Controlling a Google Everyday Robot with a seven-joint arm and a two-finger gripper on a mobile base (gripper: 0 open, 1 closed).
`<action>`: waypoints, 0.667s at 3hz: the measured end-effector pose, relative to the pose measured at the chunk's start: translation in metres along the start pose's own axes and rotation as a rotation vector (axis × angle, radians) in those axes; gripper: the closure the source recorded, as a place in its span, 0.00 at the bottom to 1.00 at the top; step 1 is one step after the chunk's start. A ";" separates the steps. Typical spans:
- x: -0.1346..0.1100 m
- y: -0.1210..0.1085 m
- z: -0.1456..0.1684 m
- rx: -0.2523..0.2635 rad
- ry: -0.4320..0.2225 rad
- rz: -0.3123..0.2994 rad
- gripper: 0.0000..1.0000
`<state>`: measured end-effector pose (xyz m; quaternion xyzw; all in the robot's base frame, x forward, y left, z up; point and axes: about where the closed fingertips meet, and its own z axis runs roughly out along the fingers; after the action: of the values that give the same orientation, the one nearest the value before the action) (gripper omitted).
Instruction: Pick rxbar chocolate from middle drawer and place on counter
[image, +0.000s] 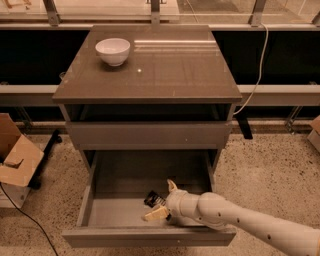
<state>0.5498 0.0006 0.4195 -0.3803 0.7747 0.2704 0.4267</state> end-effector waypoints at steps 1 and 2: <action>0.007 -0.006 0.015 0.029 0.037 -0.012 0.00; 0.023 -0.018 0.033 0.073 0.088 -0.012 0.00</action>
Offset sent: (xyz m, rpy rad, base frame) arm 0.0384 0.0028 -0.0652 -0.1766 0.0274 -0.0950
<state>0.5718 0.0064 0.3820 -0.3807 0.7996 0.2223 0.4078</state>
